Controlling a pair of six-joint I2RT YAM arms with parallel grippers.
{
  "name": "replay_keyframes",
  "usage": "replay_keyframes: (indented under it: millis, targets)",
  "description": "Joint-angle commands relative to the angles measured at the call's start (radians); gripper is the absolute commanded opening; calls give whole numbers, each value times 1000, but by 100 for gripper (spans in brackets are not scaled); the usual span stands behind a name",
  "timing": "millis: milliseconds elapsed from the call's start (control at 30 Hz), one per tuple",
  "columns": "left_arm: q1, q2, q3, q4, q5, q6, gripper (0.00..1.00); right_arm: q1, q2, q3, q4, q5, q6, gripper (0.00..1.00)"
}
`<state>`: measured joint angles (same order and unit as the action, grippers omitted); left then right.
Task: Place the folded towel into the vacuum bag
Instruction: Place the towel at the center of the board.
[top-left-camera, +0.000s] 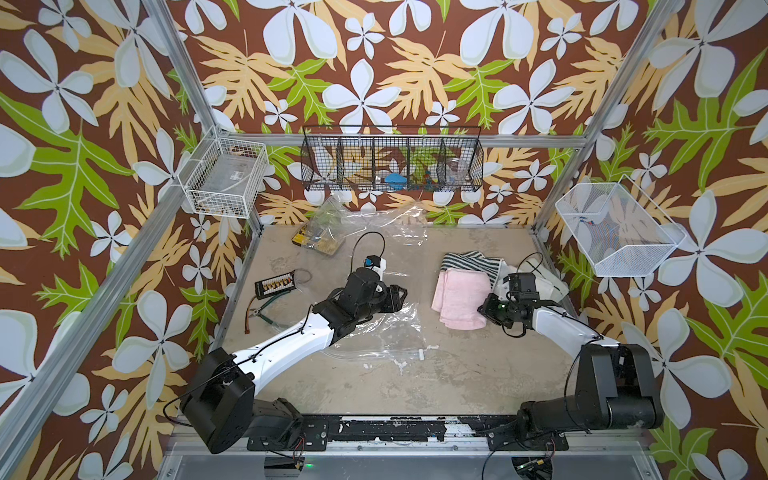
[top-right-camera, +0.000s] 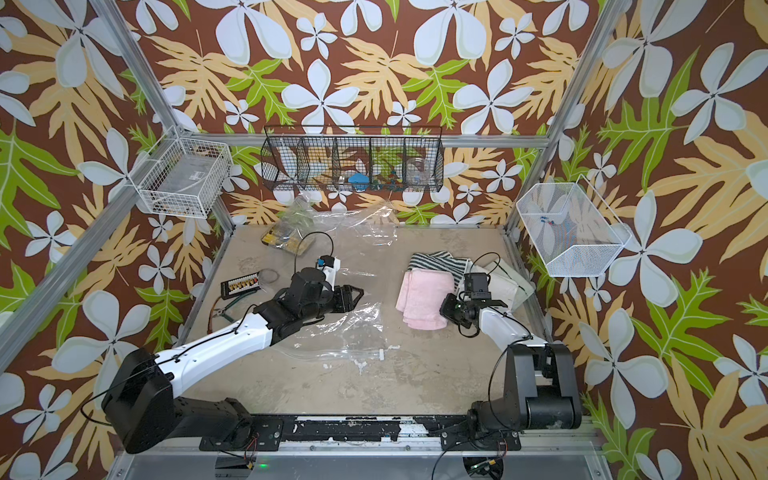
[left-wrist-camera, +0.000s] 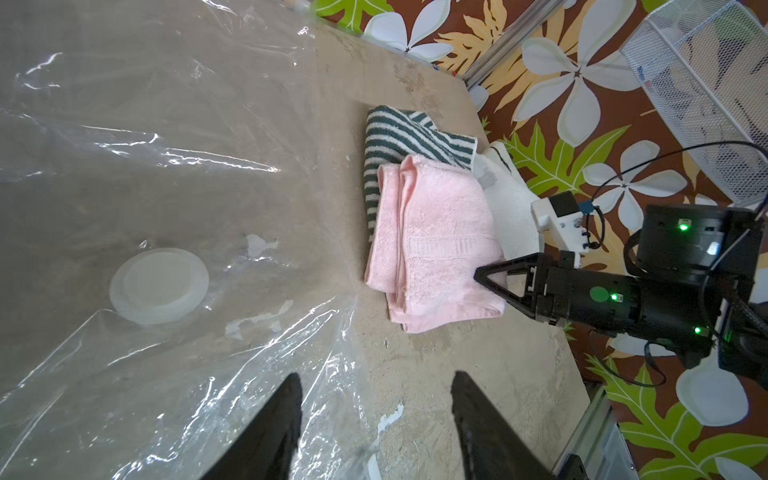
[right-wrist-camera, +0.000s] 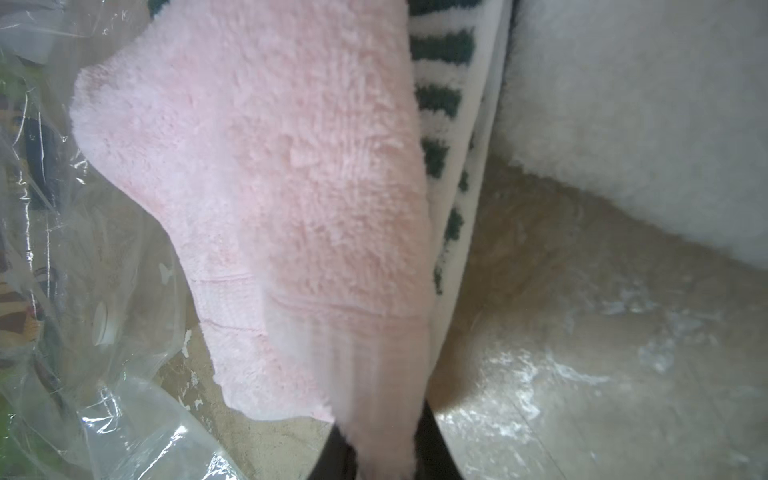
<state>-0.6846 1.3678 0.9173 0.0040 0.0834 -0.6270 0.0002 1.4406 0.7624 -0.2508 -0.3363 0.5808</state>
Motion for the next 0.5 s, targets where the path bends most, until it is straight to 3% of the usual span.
replay_keyframes:
  millis: [0, 133, 267, 467]
  targets:
    - [-4, -14, 5, 15, -8, 8, 59, -3, 4, 24, -6, 95, -56, 45]
    - [-4, -20, -3, 13, -18, 11, 59, 0, -43, 20, -50, 189, -71, 63]
    - [-4, 1, -3, 26, 2, 1, 59, 6, -67, -20, -45, 151, -64, 68]
    - [-14, 12, 6, 33, 3, -2, 59, 43, 23, -52, 5, 129, -55, 72]
